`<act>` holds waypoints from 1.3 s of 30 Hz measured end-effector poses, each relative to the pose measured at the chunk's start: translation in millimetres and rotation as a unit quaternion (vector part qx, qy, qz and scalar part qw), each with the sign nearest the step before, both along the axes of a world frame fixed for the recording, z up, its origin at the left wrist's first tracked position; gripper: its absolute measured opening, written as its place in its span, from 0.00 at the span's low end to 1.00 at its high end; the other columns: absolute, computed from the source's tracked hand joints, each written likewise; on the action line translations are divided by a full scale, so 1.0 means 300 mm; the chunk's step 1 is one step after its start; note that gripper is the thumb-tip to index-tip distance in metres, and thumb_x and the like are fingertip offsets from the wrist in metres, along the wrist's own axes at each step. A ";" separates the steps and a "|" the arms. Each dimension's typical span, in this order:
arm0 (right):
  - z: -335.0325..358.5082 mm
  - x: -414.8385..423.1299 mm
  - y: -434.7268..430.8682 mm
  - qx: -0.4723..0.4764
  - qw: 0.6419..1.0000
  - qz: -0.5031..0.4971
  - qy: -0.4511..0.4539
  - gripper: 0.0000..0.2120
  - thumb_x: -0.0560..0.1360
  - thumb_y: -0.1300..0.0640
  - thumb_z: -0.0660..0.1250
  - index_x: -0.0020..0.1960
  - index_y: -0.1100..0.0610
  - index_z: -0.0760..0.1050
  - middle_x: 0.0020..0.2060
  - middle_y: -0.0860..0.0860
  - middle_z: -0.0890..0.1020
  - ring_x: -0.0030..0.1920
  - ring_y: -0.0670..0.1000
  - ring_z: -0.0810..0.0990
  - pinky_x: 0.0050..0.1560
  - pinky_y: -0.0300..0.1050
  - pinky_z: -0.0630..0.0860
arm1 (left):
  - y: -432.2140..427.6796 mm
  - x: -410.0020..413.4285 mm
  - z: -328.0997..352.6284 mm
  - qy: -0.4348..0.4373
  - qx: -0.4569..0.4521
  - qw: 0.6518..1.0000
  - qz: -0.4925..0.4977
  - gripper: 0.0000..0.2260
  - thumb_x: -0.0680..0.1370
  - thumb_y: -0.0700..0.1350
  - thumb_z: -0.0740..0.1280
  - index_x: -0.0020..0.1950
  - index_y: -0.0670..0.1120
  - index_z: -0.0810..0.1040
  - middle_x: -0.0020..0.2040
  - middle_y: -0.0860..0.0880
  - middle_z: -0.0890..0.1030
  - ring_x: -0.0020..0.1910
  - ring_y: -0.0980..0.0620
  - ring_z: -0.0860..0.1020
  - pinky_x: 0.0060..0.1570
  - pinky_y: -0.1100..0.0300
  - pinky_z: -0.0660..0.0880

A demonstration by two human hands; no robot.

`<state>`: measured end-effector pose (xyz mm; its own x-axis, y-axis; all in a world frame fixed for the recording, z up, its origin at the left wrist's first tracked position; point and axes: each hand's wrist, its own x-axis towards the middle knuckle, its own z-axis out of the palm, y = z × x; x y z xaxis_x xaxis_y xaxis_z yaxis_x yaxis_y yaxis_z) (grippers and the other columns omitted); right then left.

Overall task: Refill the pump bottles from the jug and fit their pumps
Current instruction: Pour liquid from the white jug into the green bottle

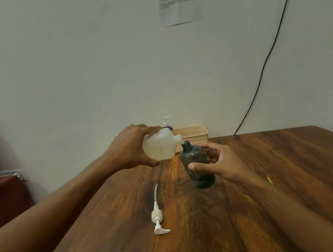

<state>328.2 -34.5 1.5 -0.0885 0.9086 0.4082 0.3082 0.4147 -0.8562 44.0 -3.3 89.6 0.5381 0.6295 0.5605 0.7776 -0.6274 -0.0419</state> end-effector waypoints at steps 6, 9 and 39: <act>0.010 0.000 -0.009 0.000 1.000 0.004 -0.001 0.32 0.62 0.38 0.83 0.64 0.39 0.78 0.57 0.37 0.84 0.55 0.39 0.82 0.41 0.28 0.76 | -0.002 0.004 0.006 0.000 -0.002 1.000 0.004 0.43 0.64 0.62 0.80 0.76 0.55 0.71 0.62 0.53 0.81 0.53 0.57 0.73 0.49 0.66 0.68; 0.012 0.000 -0.008 -0.001 1.000 0.006 0.001 0.35 0.61 0.37 0.82 0.66 0.41 0.78 0.58 0.39 0.84 0.56 0.39 0.81 0.43 0.29 0.75 | -0.005 0.005 0.007 0.000 -0.001 1.000 0.004 0.43 0.64 0.62 0.80 0.76 0.55 0.70 0.61 0.53 0.81 0.53 0.57 0.73 0.50 0.64 0.69; 0.013 0.008 -0.012 0.000 1.000 0.004 0.001 0.29 0.63 0.40 0.84 0.61 0.38 0.79 0.57 0.37 0.84 0.56 0.39 0.81 0.39 0.25 0.77 | -0.001 0.010 0.017 0.008 0.004 1.000 0.006 0.43 0.64 0.62 0.80 0.76 0.56 0.70 0.63 0.53 0.80 0.54 0.58 0.72 0.50 0.65 0.67</act>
<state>330.5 -38.2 5.3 -0.0946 0.9076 0.4091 0.3038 0.4177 -0.8563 47.0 -3.8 94.6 0.5394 0.6323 0.5561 0.7848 -0.6169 -0.0598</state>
